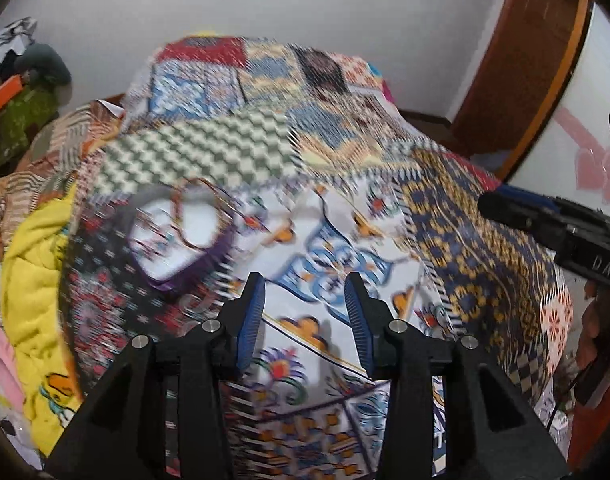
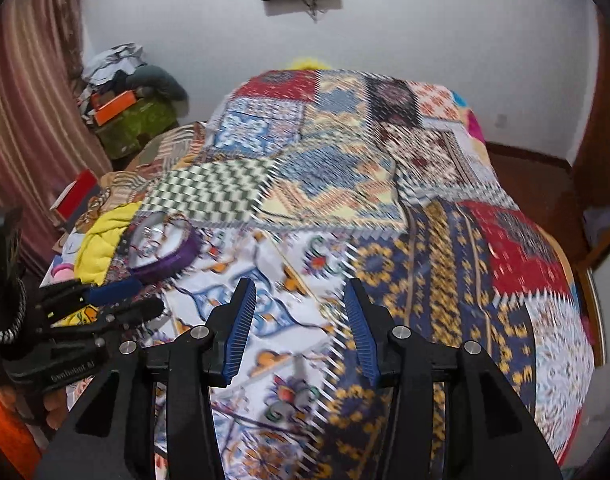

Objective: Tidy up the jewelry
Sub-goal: 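Open both tools and lift them away from the heart tin, then move both tools down toward the rings lying on the quilt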

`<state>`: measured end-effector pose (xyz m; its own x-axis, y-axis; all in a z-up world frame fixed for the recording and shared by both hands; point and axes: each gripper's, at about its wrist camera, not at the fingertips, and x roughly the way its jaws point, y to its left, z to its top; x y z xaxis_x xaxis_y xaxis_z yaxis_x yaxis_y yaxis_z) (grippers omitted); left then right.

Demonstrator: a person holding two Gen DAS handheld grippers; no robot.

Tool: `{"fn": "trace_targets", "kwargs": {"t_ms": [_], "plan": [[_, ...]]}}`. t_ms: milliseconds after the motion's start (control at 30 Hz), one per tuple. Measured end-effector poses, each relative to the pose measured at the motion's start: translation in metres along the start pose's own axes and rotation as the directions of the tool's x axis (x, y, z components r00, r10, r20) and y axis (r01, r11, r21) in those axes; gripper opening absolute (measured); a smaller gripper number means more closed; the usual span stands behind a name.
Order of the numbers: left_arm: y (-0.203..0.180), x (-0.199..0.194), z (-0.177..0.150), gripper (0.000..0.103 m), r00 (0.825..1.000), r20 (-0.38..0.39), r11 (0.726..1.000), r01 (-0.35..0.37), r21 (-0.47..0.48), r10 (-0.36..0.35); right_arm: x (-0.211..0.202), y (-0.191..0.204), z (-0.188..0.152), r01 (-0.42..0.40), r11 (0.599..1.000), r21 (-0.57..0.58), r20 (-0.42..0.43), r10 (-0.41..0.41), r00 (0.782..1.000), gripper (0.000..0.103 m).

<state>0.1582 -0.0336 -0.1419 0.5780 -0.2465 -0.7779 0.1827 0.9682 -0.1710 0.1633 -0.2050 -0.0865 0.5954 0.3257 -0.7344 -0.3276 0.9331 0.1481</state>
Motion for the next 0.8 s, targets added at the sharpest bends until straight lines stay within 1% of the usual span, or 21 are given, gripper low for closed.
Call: {"fn": "trace_targets", "kwargs": {"t_ms": [267, 433, 533, 600, 667, 800], "plan": [[-0.026, 0.027, -0.017, 0.040, 0.995, -0.084, 0.998, 0.055, 0.025, -0.053, 0.005, -0.023, -0.026, 0.068, 0.998, 0.016, -0.059, -0.067, 0.996, 0.043], [-0.035, 0.039, -0.026, 0.040, 0.989, -0.125, 0.996, 0.081, 0.037, -0.075, 0.011, -0.031, -0.035, 0.059, 0.998, 0.037, -0.088, -0.056, 0.995, 0.043], [-0.039, 0.047, -0.032, 0.040, 0.986, -0.152, 0.995, 0.078, 0.056, -0.069, 0.014, -0.032, -0.038, 0.053, 0.998, 0.037, -0.098, -0.049, 0.994, 0.043], [-0.041, 0.048, -0.035, 0.040, 0.987, -0.147, 0.995, 0.070, 0.068, -0.059, 0.016, -0.031, -0.039, 0.050, 0.998, 0.034, -0.102, -0.046, 0.994, 0.043], [-0.042, 0.049, -0.036, 0.034, 0.988, -0.143, 0.995, 0.068, 0.077, -0.056, 0.018, -0.031, -0.040, 0.043, 0.999, 0.034, -0.106, -0.039, 0.994, 0.043], [-0.046, 0.050, -0.041, 0.030, 0.989, -0.140, 0.993, 0.064, 0.099, -0.050, 0.025, -0.033, -0.040, 0.035, 0.999, 0.039, -0.115, -0.030, 0.993, 0.043]]}}
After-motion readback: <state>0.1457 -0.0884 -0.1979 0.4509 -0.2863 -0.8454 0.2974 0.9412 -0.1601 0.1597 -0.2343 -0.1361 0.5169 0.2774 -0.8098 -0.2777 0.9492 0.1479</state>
